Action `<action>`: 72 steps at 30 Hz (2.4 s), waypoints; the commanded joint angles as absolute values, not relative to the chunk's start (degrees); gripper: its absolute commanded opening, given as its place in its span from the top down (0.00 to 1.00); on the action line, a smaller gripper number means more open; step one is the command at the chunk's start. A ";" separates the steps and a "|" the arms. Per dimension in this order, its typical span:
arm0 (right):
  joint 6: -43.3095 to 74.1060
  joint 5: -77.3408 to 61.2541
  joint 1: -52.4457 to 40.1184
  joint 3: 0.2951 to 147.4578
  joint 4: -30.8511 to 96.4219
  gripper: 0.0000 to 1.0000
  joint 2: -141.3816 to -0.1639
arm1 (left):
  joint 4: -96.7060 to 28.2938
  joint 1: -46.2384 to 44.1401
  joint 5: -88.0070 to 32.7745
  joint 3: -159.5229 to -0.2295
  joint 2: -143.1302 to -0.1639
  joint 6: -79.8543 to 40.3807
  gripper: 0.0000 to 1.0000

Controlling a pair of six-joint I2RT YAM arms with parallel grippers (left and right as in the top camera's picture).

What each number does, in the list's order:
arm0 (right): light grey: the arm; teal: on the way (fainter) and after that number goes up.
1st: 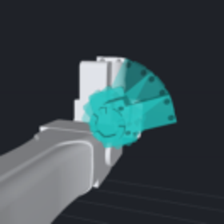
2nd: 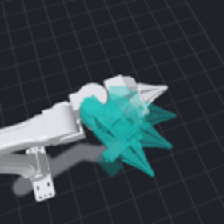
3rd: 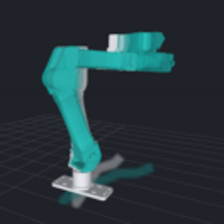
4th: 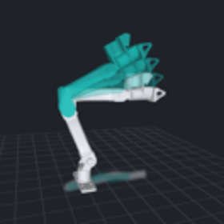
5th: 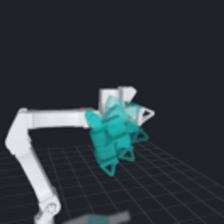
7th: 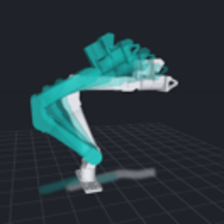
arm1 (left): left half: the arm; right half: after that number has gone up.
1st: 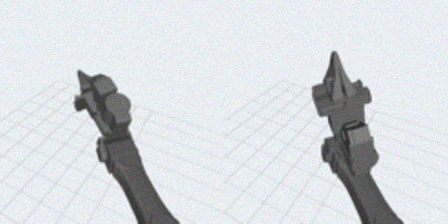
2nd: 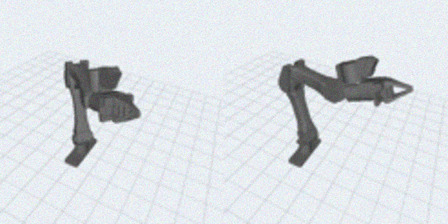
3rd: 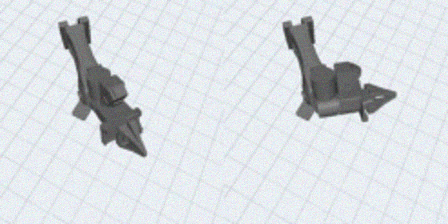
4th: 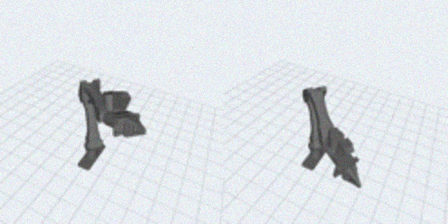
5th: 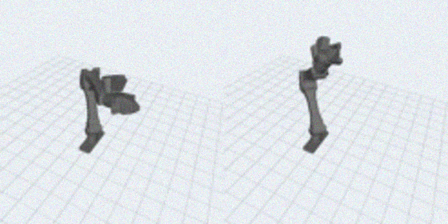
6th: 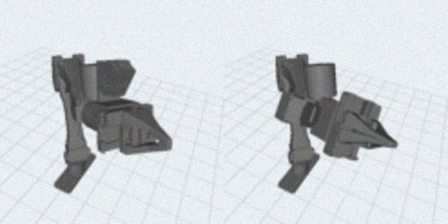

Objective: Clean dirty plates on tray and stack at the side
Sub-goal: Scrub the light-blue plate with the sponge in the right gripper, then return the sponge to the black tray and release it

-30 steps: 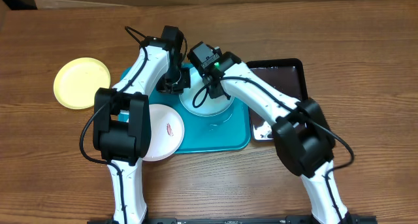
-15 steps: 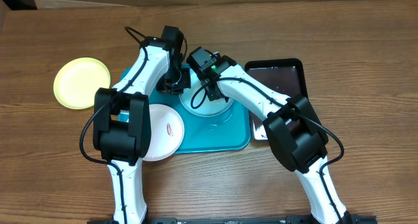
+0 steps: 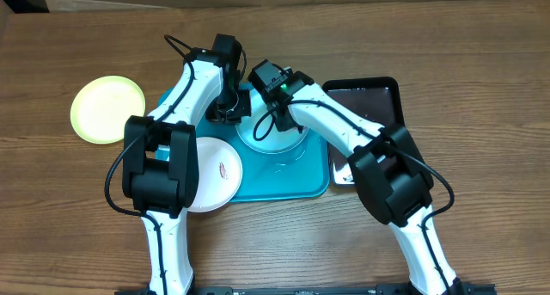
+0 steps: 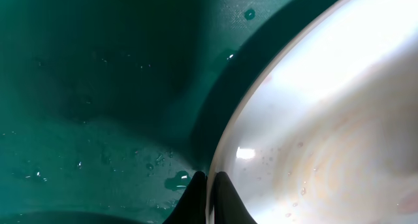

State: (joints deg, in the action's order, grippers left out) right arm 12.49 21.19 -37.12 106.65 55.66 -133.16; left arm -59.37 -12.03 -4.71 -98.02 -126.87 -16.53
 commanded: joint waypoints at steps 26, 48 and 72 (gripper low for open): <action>13.76 -13.78 -34.50 93.95 47.75 0.96 -132.79 | -59.35 -12.47 -4.51 -97.76 -126.63 -15.86 0.96; 0.95 -39.59 -19.49 119.39 69.21 0.96 -122.61 | -59.27 -12.45 -4.49 -97.76 -126.63 -15.84 0.96; 5.58 6.28 -12.56 97.97 67.96 0.57 -121.95 | -58.61 -12.45 -4.51 -97.76 -126.63 -15.88 0.89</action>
State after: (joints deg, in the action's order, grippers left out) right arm 4.95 4.38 -12.43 98.45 68.64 -122.52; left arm -58.72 -12.03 -4.47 -98.02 -126.87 -16.36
